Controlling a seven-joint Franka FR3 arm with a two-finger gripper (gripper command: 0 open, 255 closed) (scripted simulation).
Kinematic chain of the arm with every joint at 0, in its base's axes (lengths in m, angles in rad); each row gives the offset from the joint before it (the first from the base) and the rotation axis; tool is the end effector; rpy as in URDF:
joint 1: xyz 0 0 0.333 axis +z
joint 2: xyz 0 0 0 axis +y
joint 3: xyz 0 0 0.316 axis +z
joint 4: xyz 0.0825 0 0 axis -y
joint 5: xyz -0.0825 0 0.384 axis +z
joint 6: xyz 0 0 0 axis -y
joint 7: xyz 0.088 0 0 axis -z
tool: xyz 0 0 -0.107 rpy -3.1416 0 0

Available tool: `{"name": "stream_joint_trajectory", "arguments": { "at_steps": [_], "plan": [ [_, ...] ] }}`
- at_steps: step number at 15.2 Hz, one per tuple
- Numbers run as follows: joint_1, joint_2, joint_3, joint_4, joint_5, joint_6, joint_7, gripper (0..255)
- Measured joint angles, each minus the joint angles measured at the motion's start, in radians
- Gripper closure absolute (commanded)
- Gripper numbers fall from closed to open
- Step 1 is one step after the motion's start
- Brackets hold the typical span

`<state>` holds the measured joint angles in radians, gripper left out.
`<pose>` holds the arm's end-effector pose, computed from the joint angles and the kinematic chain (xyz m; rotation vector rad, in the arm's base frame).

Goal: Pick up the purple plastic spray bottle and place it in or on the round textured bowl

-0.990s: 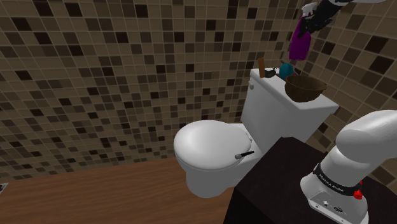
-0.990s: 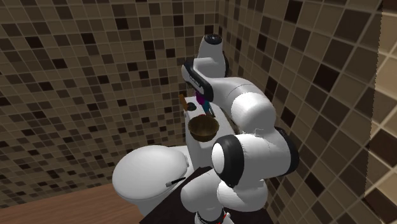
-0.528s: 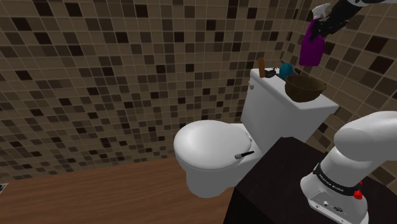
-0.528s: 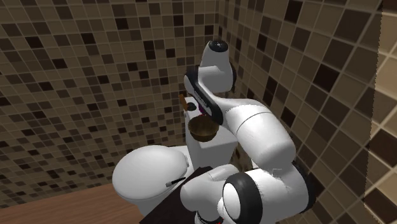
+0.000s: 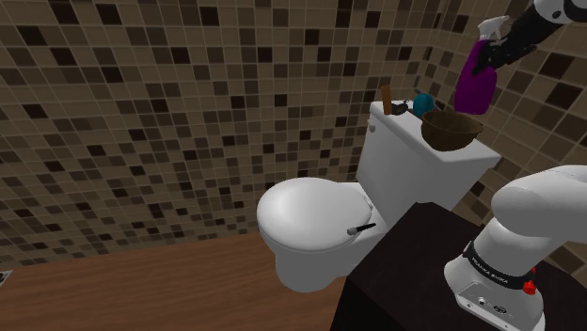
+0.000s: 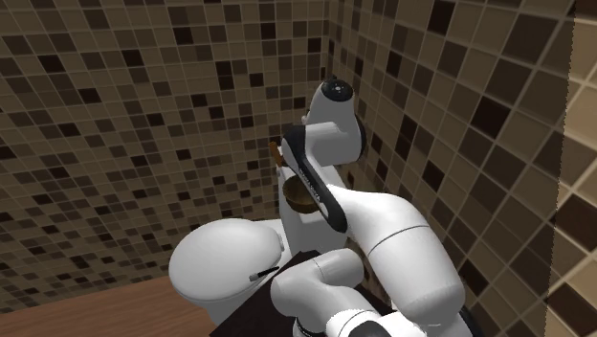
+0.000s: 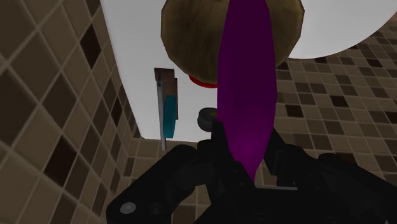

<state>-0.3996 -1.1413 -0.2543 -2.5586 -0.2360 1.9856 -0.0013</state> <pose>0.1773 -0.1940 0.6243 2.7837 -0.7676 0.7869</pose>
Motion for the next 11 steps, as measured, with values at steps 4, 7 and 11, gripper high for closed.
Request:
{"name": "stream_joint_trajectory", "arguments": {
  "at_steps": [4,7,11],
  "plan": [
    [-0.009,-0.024,-0.009,-0.068,-0.011,0.043,0.002,255],
    [-0.018,-0.043,-0.020,-0.113,-0.021,0.069,-0.001,255],
    [-0.022,-0.050,-0.024,-0.143,-0.026,0.091,0.001,255]
  ]
}}
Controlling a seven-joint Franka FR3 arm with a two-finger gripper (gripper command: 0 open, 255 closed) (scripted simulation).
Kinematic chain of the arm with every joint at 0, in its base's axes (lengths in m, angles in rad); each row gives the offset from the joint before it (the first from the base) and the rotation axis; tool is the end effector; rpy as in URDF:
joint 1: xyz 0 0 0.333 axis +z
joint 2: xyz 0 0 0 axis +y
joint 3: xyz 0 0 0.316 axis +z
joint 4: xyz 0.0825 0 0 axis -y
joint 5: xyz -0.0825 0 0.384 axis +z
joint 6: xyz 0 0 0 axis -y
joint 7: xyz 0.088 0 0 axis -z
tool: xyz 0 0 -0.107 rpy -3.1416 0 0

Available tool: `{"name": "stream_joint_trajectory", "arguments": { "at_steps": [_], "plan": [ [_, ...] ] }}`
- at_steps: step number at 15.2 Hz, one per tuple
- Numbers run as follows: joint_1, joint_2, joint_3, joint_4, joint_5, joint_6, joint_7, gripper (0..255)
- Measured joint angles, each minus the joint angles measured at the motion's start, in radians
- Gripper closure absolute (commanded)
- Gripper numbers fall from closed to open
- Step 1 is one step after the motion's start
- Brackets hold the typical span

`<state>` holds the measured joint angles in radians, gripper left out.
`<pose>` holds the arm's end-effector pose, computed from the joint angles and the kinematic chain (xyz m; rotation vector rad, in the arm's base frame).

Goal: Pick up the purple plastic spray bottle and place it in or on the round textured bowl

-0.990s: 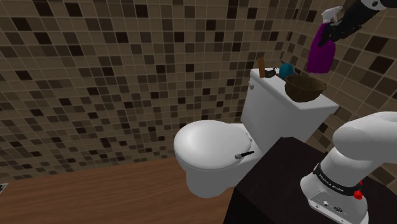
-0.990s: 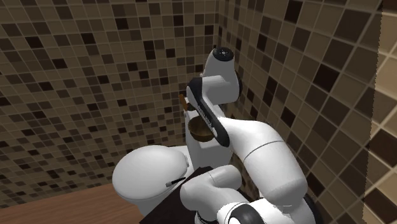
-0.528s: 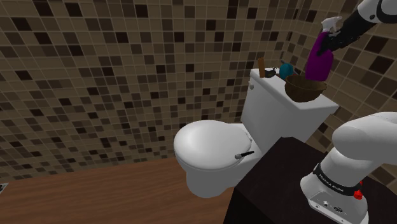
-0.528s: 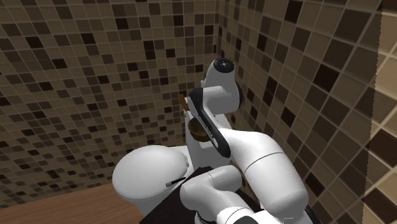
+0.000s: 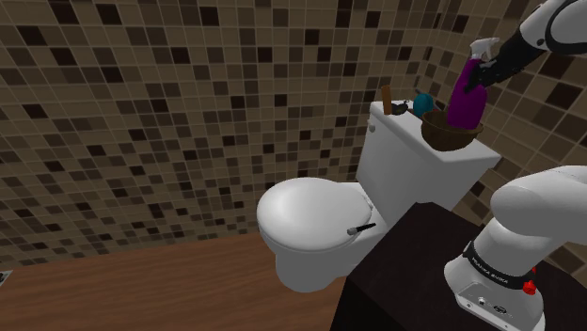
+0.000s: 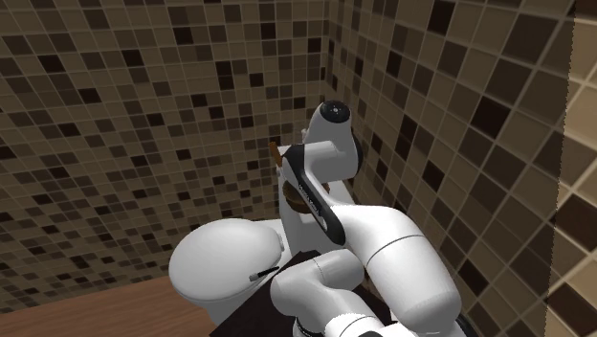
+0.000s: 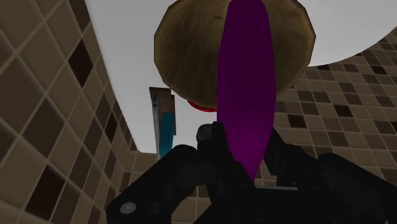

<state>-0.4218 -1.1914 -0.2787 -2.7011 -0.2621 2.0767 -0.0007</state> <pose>0.1772 -0.1933 0.5760 2.7839 -0.7674 0.7864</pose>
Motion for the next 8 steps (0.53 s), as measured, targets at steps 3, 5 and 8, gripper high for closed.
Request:
{"name": "stream_joint_trajectory", "arguments": {
  "at_steps": [3,5,8],
  "plan": [
    [0.000,-0.001,0.000,-0.002,0.000,0.001,0.000,255],
    [0.000,-0.001,0.000,-0.002,0.000,0.002,0.000,0],
    [0.000,-0.001,0.000,-0.002,0.000,0.002,0.000,0]
  ]
}}
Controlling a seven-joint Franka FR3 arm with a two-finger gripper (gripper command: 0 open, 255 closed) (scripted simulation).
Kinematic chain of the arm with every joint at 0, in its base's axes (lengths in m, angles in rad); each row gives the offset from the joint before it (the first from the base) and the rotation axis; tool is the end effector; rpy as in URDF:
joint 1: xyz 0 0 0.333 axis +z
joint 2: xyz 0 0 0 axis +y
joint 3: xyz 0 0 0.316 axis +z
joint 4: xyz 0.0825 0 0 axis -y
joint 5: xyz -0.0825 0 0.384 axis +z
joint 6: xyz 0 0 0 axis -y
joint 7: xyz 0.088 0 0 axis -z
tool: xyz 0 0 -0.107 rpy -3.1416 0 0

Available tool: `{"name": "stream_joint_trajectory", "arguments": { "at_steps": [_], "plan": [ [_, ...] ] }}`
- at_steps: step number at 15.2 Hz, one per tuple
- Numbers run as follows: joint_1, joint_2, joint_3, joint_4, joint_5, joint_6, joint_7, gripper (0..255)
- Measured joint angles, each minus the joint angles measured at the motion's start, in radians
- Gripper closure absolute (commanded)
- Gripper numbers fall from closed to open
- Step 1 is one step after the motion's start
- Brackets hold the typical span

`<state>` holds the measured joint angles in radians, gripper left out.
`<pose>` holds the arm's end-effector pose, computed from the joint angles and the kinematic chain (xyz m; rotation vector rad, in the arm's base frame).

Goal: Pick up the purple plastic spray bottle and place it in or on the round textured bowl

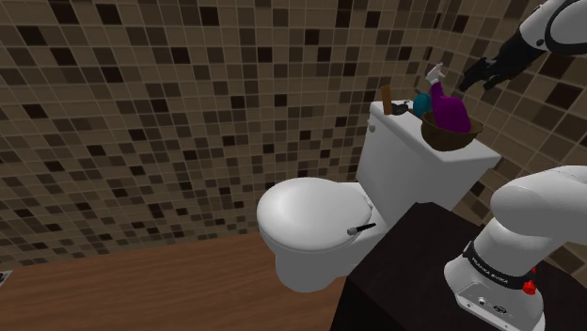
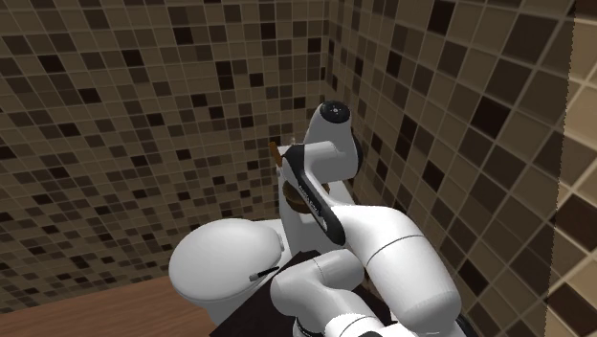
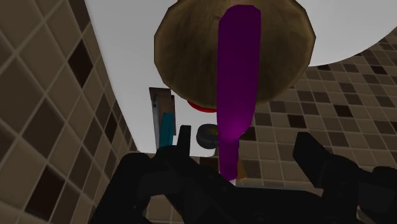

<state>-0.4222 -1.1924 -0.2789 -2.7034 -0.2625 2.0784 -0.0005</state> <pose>0.1772 -0.1932 0.5753 2.7836 -0.7675 0.7870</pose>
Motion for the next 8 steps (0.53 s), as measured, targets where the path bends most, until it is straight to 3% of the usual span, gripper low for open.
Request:
{"name": "stream_joint_trajectory", "arguments": {
  "at_steps": [3,8],
  "plan": [
    [0.000,0.000,0.000,0.000,0.000,0.000,0.000,0],
    [0.001,-0.045,0.032,0.085,0.026,-0.129,-0.007,0]
  ]
}}
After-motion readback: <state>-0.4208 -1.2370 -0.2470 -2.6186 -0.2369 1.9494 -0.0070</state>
